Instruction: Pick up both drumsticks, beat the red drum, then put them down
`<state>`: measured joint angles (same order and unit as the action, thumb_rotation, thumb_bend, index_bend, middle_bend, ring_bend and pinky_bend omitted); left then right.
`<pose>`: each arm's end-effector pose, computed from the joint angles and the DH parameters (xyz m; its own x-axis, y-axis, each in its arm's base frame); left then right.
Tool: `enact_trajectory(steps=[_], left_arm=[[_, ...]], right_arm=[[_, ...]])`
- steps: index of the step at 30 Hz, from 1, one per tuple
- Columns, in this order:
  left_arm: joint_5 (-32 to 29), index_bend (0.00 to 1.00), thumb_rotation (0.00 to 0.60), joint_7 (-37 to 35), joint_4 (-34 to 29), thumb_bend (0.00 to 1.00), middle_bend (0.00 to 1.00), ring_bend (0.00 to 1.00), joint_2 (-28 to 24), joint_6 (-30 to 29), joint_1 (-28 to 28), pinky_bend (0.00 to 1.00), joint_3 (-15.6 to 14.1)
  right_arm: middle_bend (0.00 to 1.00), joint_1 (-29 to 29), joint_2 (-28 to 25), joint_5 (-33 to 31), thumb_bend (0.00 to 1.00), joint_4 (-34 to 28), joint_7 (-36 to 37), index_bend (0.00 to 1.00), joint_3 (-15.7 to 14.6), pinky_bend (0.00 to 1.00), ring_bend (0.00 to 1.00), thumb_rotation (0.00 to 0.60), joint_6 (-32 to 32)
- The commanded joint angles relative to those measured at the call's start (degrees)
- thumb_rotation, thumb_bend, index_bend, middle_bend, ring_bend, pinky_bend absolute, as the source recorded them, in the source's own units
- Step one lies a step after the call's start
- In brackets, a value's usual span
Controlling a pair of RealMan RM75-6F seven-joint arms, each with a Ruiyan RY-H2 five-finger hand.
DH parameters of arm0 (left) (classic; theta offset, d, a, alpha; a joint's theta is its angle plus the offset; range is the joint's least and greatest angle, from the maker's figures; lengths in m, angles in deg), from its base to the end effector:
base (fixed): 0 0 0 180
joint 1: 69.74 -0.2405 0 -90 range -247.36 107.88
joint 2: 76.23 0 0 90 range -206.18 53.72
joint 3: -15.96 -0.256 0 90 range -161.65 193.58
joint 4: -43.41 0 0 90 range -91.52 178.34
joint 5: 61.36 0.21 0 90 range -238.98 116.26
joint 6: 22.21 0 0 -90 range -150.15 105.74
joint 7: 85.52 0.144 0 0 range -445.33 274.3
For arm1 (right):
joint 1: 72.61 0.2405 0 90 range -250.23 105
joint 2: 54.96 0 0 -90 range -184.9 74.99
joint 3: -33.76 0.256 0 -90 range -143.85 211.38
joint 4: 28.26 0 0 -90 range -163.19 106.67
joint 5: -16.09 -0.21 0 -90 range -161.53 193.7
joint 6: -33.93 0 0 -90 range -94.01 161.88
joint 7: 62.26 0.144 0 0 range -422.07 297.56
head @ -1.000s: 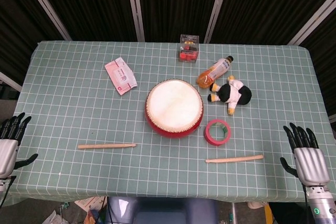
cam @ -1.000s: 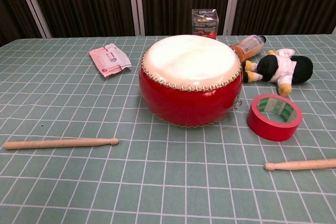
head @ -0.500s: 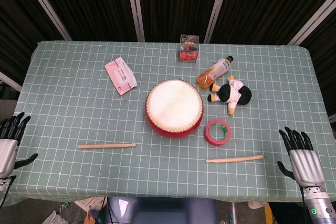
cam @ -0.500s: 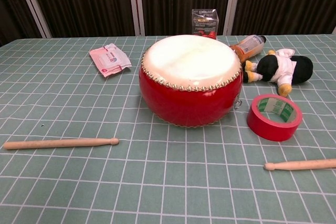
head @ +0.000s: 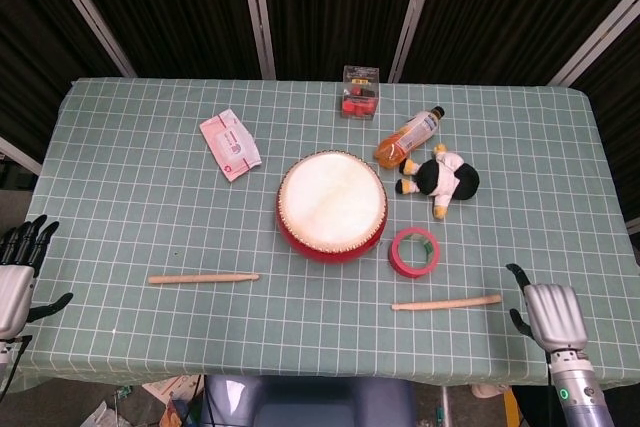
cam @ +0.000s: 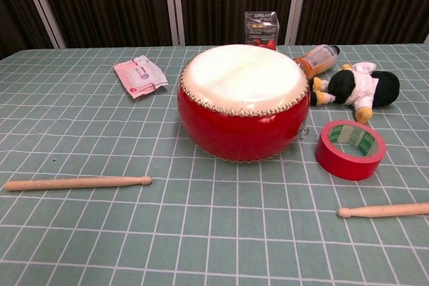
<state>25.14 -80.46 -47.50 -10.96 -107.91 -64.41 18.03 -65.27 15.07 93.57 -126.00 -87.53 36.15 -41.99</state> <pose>-0.3120 0.1810 0.1540 0.4805 -0.0007 0.8770 0.8767 -0.0248 -0.4803 -0.2987 -0.1862 0.1004 0.5804 -0.1962 0.7903 -0.8056 0.0037 0.5925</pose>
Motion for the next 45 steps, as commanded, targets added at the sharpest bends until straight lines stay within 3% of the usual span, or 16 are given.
enact_trajectory(steps=[1, 9, 20, 45], left_arm=[[0.09, 0.00, 0.600, -0.46, 0.02, 0.00, 0.00, 0.00, -0.12, 0.13, 0.00, 0.07, -0.12], [0.11, 0.00, 0.600, -0.45, -0.05, 0.00, 0.00, 0.00, -0.17, 0.58, 0.14, 0.07, -0.27], [0.05, 0.00, 0.600, 0.06, -0.08, 0.00, 0.00, 0.00, -0.06, 0.99, 0.28, 0.07, -0.39], [-0.32, 0.00, 0.600, 0.14, -0.15, 0.00, 0.00, 0.00, -0.01, 1.28, 0.38, 0.07, -0.33]], right_arm=[[1.00, 0.70, 4.20, -3.14, 0.34, 1.84, -2.98, 0.35, 1.60, 0.98, 1.00, 0.600, -0.35], [1.00, 1.64, 9.93, -6.36, 0.34, 6.01, -6.09, 0.42, 1.17, 0.99, 1.00, 0.600, 1.50], [1.00, 2.10, 13.01, -6.95, 0.34, 9.07, -5.95, 0.48, 0.81, 0.99, 1.00, 0.600, 2.11], [1.00, 3.57, 17.67, -8.35, 0.34, 13.69, -6.99, 0.48, 0.89, 0.99, 1.00, 0.600, 3.43]])
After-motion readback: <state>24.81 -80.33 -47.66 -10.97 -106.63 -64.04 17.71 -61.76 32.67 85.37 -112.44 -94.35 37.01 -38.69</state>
